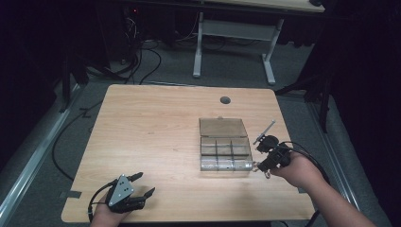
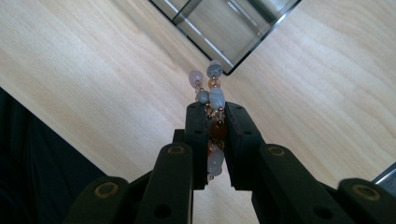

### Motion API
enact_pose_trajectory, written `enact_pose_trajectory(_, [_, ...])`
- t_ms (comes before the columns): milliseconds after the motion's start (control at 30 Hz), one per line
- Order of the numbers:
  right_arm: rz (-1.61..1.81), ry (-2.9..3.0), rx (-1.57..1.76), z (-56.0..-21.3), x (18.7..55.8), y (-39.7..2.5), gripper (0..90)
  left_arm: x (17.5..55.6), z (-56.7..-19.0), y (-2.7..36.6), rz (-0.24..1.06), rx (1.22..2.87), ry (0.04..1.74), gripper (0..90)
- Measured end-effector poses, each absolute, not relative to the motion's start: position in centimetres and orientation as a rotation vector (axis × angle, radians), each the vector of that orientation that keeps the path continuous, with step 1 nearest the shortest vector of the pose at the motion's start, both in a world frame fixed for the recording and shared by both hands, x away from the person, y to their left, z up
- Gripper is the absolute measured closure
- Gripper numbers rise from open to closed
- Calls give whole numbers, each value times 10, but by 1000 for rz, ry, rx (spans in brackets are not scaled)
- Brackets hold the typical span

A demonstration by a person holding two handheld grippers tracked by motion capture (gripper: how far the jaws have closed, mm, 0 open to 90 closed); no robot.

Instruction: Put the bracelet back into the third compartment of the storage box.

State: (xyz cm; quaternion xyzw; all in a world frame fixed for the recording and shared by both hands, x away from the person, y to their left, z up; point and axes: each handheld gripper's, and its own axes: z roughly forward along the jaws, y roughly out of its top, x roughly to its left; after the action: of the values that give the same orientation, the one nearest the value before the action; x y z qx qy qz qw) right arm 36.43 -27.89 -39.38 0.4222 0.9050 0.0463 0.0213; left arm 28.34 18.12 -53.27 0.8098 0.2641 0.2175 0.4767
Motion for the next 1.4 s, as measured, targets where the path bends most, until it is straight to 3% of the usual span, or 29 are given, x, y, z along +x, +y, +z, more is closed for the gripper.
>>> enact_pose_trajectory(733, [149,2810,1280,-400,405,-249,810,283,-533,182,530,1977,640,310])
enact_pose_trajectory(1400, [147,2784,1349,-414,444,-248,810,283,-533,182,526,1973,638,310])
